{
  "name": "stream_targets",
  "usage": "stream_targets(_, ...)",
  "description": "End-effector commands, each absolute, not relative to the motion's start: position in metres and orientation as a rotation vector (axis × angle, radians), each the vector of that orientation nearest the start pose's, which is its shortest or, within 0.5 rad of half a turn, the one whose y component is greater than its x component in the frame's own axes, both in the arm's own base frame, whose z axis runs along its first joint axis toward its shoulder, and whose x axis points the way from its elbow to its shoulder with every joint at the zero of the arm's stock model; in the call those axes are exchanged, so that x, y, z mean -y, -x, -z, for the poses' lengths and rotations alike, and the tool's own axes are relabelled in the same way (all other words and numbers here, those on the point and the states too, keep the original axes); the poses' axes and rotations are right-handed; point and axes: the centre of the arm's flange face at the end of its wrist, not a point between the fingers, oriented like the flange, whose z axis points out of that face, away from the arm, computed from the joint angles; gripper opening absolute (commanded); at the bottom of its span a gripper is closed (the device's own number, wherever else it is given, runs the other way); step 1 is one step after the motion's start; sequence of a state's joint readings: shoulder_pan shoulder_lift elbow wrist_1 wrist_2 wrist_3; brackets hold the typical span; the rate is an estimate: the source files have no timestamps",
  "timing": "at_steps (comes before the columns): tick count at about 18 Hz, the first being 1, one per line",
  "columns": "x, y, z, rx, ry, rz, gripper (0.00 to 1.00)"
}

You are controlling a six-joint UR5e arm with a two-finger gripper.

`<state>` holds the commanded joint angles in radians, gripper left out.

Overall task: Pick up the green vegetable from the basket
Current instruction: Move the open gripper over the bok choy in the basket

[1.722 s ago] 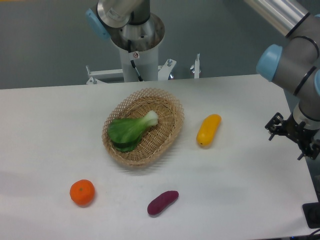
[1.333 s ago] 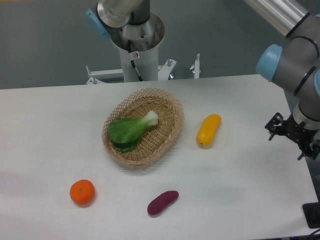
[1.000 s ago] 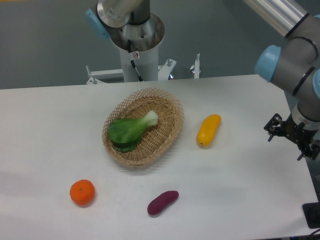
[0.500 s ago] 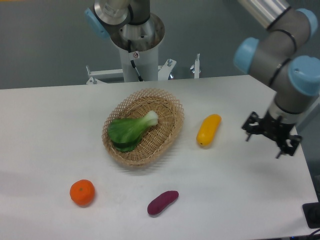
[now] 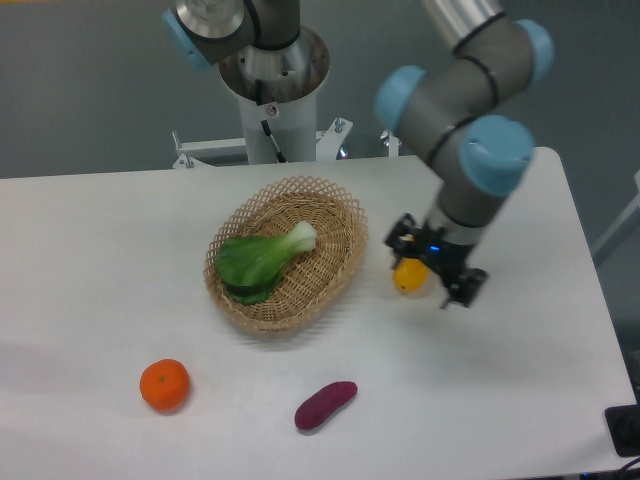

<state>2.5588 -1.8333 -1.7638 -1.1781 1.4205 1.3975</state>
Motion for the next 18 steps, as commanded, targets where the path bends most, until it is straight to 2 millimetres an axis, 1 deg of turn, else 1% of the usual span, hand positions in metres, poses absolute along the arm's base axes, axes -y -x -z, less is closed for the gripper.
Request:
stream_targets(2,-0.428,0.367,-0.292,-0.622,2.96,0.193,1.0)
stream_targets(4,-0.432,0.349,-0.284,-0.658,2.961,0.221,1.0)
stream_targets(5,-0.432,0.343,-0.282,-0.668,2.961,0.228,1.0)
stream_targets(8,-0.44,0.313,-0.277,-0.687,2.97,0.259,1.0)
stream_targets(9,-0.44,0.306,-0.274,-0.691,2.972,0.269,1.0)
stream_targets(14,-0.442,0.278,-0.258,-0.733,2.982,0.324,1.0)
stream_targets(18,-0.437,0.27,-0.245,-0.715,2.999,0.361,1.0)
